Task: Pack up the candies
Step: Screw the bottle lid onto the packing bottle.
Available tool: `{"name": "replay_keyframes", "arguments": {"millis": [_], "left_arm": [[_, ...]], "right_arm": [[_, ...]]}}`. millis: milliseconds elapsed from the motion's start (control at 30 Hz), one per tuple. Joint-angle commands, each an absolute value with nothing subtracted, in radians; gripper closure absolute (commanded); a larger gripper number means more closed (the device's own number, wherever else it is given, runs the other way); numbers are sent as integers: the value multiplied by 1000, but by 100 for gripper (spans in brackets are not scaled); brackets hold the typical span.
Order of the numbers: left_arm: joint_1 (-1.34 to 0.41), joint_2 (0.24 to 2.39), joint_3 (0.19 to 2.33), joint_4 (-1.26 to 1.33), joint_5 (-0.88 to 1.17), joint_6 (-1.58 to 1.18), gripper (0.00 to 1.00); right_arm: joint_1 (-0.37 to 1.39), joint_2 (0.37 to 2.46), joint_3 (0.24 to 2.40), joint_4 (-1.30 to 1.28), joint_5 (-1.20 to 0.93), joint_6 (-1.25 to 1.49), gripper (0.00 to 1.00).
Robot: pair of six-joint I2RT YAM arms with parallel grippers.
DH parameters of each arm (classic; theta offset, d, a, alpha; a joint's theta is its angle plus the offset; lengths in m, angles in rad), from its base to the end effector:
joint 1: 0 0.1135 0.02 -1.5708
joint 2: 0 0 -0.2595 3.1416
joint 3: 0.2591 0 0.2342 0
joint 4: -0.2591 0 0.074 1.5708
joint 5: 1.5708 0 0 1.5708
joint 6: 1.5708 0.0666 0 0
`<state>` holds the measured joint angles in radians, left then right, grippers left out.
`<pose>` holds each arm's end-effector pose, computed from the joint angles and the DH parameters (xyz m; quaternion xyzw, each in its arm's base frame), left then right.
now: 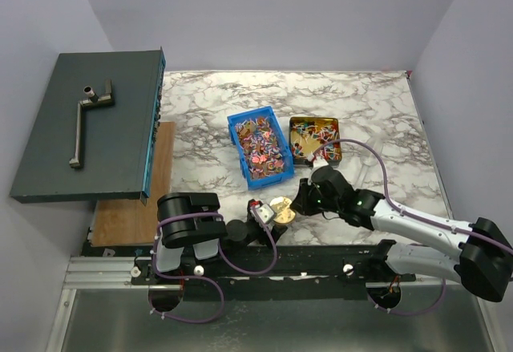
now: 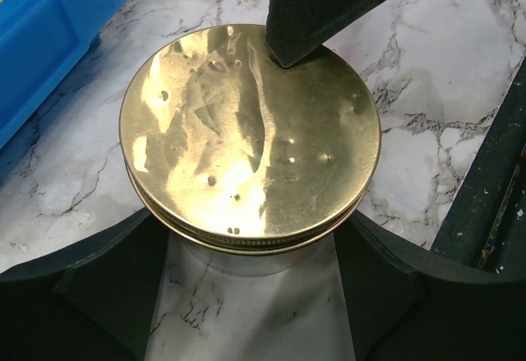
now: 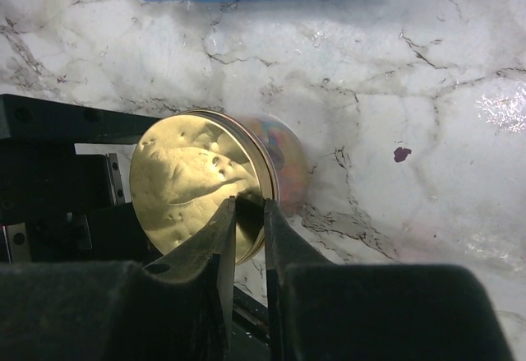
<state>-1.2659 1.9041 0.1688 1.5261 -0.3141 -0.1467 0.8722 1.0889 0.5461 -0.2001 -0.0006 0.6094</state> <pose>0.0981 -0.2431 0.0970 0.3240 0.7027 -0.3110 0.5518 0.1467 0.1747 0.1828 -0.1201 0.9076 0.2717 0.2966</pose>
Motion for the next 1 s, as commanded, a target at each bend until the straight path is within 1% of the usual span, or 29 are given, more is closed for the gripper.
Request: {"name": "replay_keyframes", "arguments": {"millis": [0, 300, 633, 767, 967], "left_arm": [[-1262, 1947, 156, 1591, -376, -203, 35], [-1260, 1940, 154, 1573, -399, -212, 35], [-1256, 1944, 158, 1554, -399, -222, 36], [-1256, 1945, 157, 1554, -390, -224, 36], [-1256, 1949, 158, 1554, -378, -226, 37]], "right_arm": [[970, 1095, 488, -323, -136, 691, 90], [1087, 1048, 491, -369, -97, 792, 90], [1154, 1023, 527, -415, -72, 832, 89], [1157, 1008, 583, -461, -11, 806, 83], [1156, 1025, 692, -517, 166, 743, 68]]}}
